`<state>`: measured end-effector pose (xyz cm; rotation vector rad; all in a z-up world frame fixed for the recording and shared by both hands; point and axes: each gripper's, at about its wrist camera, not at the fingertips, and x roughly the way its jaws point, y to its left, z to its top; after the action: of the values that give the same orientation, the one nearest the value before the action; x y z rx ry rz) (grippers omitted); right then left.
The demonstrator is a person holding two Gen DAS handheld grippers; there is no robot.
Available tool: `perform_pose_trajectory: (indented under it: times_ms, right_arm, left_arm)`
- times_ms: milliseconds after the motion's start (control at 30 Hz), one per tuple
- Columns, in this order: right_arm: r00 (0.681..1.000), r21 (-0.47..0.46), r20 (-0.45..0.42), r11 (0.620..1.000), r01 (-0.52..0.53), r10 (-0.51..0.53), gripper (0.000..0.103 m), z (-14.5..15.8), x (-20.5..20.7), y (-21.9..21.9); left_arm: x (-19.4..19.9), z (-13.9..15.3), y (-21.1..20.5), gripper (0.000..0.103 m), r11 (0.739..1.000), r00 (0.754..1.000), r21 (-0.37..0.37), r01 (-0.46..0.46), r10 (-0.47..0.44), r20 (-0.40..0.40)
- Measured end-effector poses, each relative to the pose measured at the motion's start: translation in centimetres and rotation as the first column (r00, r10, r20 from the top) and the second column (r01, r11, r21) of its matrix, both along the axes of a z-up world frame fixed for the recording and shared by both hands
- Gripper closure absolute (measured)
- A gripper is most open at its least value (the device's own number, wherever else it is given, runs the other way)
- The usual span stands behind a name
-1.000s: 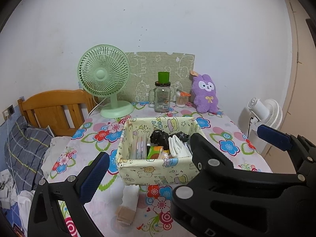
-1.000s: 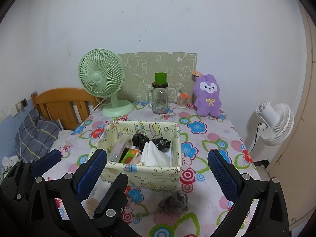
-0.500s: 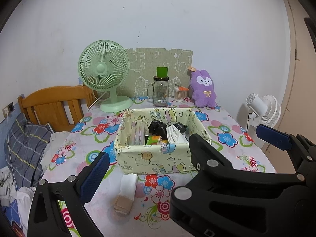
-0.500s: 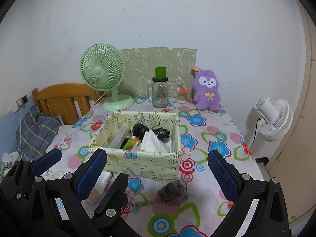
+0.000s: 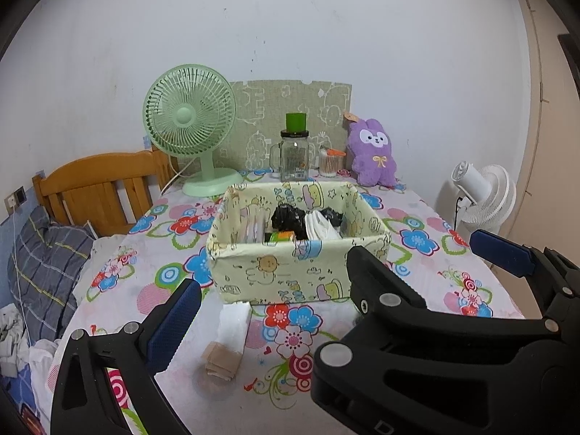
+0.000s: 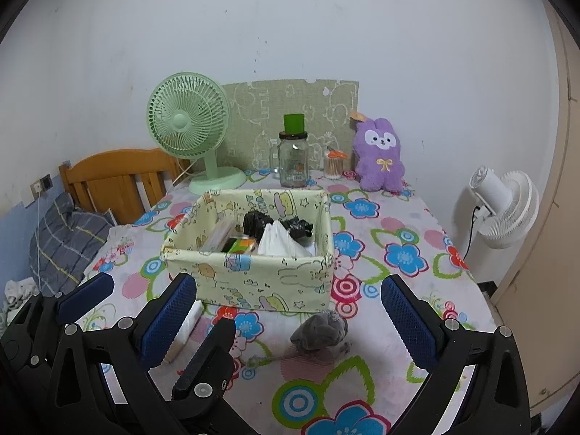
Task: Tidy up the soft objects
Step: 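Move the left tool toward the folded beige pack while the right tool approaches the grey beanie, then close the right tool on the grey knit beanie while the left tool lowers toward the folded pack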
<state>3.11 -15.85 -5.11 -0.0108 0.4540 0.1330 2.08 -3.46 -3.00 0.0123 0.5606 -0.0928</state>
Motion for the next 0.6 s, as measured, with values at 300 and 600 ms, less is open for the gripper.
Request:
perform_pose_trajectory:
  times_ms: [300,600]
  right_arm:
    - [0.998,0.007,-0.057,1.0,-0.001,0.001,0.0,-2.5,1.0,-0.1]
    - [0.993,0.008,-0.116,1.0,-0.006,0.007,0.0,-5.2,2.6,-0.1]
  left_arm:
    - [0.5,-2.4,-0.3,0.002,1.0,0.999,0.005,0.003,-0.002,-0.044]
    - [1.7,-5.1,-0.3,0.003,1.0,0.995,0.002,0.007,-0.006,-0.103]
